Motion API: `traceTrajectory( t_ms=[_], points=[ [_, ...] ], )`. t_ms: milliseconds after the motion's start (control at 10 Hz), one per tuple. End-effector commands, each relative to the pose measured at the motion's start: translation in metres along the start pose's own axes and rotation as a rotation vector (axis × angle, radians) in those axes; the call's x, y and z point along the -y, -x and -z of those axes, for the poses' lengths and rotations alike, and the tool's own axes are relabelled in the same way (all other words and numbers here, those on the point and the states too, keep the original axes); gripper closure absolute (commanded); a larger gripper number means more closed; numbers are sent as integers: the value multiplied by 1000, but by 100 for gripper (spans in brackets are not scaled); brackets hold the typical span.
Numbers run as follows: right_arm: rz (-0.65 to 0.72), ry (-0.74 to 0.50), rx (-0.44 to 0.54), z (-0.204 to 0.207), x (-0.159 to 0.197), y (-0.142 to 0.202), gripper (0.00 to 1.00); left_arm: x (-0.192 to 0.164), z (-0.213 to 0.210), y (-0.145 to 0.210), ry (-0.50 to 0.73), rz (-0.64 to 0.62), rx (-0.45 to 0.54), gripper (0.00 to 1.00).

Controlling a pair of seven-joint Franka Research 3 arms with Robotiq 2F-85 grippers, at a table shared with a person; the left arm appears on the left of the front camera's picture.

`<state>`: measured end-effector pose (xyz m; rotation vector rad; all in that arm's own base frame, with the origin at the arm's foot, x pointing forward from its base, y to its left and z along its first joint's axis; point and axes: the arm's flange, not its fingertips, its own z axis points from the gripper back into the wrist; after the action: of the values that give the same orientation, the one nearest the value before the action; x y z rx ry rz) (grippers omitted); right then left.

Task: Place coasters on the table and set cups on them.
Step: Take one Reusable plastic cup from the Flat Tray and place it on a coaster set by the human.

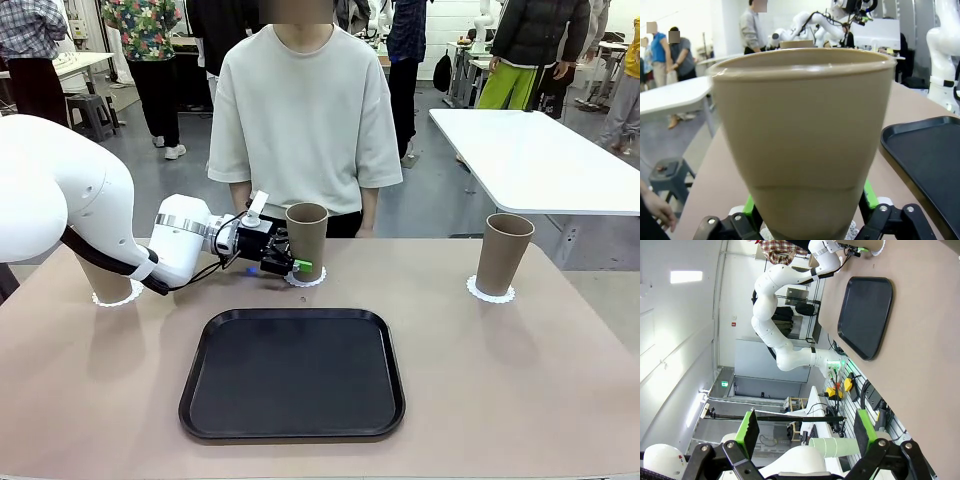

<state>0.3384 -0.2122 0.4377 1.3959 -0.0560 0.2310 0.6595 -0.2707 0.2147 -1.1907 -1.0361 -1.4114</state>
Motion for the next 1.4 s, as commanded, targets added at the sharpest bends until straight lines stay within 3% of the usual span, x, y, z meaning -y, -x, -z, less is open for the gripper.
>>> traceTrajectory(
  t_ms=[0, 1300],
  points=[
    [0, -5, -1, 0, -2, 1, 0, -8, 2, -3, -1, -17, -16, 0],
    [0, -5, -1, 0, -2, 1, 0, -15, -27, -8, 31, -33, -74, 0]
  ],
)
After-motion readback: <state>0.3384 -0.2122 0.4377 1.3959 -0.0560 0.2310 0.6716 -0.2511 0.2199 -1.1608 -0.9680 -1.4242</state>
